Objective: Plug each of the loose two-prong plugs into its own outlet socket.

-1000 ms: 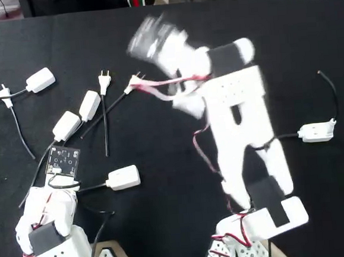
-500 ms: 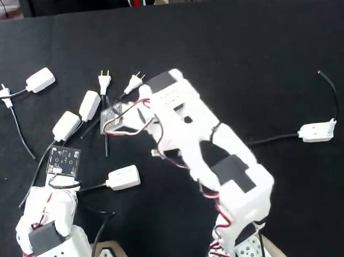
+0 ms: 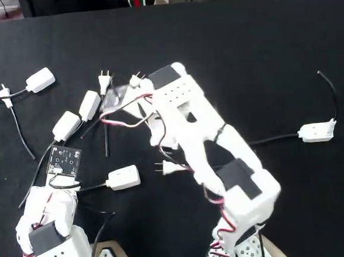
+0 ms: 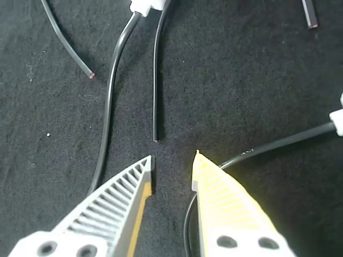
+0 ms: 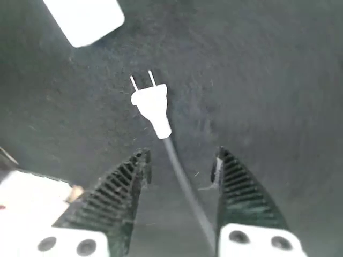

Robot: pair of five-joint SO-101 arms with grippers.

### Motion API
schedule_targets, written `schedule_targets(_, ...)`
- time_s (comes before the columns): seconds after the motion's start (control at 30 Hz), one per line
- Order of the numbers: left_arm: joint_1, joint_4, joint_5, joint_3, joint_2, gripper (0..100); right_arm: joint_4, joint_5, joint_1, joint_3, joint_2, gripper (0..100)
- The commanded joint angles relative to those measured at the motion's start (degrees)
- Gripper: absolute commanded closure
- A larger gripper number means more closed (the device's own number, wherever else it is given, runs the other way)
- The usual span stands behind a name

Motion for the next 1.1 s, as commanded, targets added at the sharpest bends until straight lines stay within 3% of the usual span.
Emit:
schedule_targets(0.0,0.57,0.7,-0.53,0.13,-0.09,87,2.11,-27.6,2.64,0.66,-5.32,81.2)
schedule_targets(0.17,0.57,0.7,-0.53,0.13,-0.09,87,1.93,-52.13,8.53,7.08,-1.71,81.2)
schedule_targets(0.3,0.57,0.7,-0.53,0.13,-0.09,87,1.58,-58.55,16.62,8.84,5.85,81.1)
schedule_targets(0.5,0.66,0.7,-0.53,0.13,-0.09,87,1.41,-58.73,23.91,10.59,12.97,81.5)
schedule_targets(0.7,0.66,0.7,-0.53,0.22,-0.09,87,1.05,-55.47,25.05,15.69,14.37,81.5)
schedule_targets(0.8,0.66,0.7,-0.53,0.22,-0.09,87,-4.4,-55.47,25.14,19.3,14.37,81.5)
schedule_targets(0.97,0.66,0.7,-0.53,0.22,-0.09,87,-10.9,-53.8,27.6,20.7,12.88,92.2)
schedule_targets(1.07,0.66,0.7,-0.53,0.22,-0.09,87,-11.69,-52.22,28.66,20.18,10.86,92.1)
